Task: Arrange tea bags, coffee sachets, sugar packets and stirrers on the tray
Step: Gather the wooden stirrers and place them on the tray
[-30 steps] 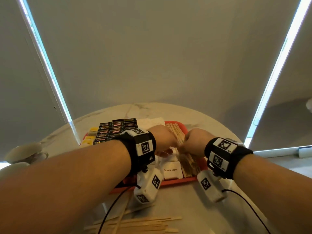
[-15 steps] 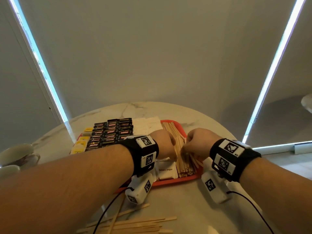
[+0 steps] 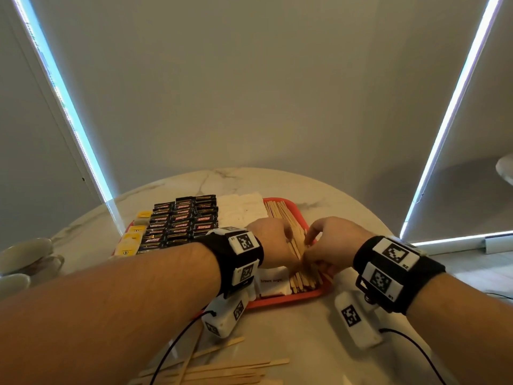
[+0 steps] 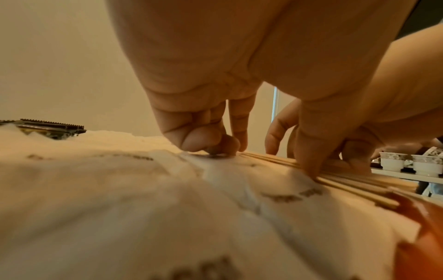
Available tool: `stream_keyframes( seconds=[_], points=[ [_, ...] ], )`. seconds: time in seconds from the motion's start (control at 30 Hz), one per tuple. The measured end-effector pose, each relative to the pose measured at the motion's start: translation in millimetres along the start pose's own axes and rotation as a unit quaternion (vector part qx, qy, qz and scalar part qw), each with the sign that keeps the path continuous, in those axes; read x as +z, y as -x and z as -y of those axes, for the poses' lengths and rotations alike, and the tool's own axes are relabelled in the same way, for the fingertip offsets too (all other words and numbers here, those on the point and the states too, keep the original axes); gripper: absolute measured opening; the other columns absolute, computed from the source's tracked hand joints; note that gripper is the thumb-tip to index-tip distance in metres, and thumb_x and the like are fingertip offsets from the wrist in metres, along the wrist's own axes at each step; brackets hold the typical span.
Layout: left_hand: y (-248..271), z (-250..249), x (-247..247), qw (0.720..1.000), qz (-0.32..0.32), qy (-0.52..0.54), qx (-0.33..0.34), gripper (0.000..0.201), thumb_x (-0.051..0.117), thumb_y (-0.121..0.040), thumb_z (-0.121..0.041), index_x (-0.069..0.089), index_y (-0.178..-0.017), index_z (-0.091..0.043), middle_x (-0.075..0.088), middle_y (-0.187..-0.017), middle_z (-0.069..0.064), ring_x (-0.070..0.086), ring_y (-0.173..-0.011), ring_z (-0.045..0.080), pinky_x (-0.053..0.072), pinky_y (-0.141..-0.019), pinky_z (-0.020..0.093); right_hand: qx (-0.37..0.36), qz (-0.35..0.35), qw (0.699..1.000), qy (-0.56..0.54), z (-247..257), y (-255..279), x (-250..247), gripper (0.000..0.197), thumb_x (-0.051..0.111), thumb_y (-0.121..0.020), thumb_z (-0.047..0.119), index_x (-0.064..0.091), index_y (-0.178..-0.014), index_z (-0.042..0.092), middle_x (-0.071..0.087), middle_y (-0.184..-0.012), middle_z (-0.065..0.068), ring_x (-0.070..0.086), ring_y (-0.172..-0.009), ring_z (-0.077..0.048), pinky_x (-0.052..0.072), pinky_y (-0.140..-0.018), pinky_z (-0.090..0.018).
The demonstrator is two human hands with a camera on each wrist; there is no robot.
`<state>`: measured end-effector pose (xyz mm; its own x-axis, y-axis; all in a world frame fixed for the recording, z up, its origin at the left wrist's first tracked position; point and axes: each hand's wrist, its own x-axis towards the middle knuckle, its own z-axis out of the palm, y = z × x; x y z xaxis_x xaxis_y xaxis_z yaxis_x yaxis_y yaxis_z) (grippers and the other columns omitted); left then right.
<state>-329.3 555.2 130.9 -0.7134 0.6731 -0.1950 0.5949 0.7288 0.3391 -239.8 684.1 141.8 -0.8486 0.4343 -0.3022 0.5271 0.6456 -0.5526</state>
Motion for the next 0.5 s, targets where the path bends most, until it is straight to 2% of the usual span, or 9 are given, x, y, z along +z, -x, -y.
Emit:
stream_keyframes(
  seconds=[0.2,0.37,0.5],
  points=[
    [1.6,-1.4,-1.6,1.000,0.016,-0.013,0.006,0.083,0.092,-0.070,-0.052,0.055,-0.141,-0.028,0.063,-0.127,-0.004,0.061,-0.110,0.017,0.056,-0.088,0.034,0.003,-0.031,0.999,0.015,-2.8,4.1,-1.7,0.012,0.075,-0.088,0.021,0.073,-0.099,0.023,0.075,-0.084,0.000,0.075,-0.075,-0.012,0.065,-0.073,-0.033],
    [1.1,-1.7,-2.5,0.999,0.005,-0.032,0.022,0.087,0.093,-0.070,-0.047,0.054,-0.145,-0.029,0.062,-0.132,-0.004,0.060,-0.114,0.018,0.057,-0.092,0.036,0.001,-0.049,0.998,0.035,-0.9,6.8,-2.5,0.015,0.075,-0.087,0.019,0.072,-0.101,0.025,0.074,-0.084,0.001,0.074,-0.074,-0.011,0.064,-0.073,-0.032],
    [1.4,-1.7,0.9,0.998,0.009,-0.044,0.036,0.081,0.091,-0.072,-0.049,0.056,-0.143,-0.031,0.062,-0.131,-0.004,0.060,-0.114,0.017,0.058,-0.094,0.038,-0.001,-0.034,0.999,0.034,1.7,9.2,-0.6,0.014,0.071,-0.090,0.023,0.072,-0.104,0.022,0.076,-0.084,-0.002,0.076,-0.075,-0.013,0.065,-0.075,-0.034]
  ],
)
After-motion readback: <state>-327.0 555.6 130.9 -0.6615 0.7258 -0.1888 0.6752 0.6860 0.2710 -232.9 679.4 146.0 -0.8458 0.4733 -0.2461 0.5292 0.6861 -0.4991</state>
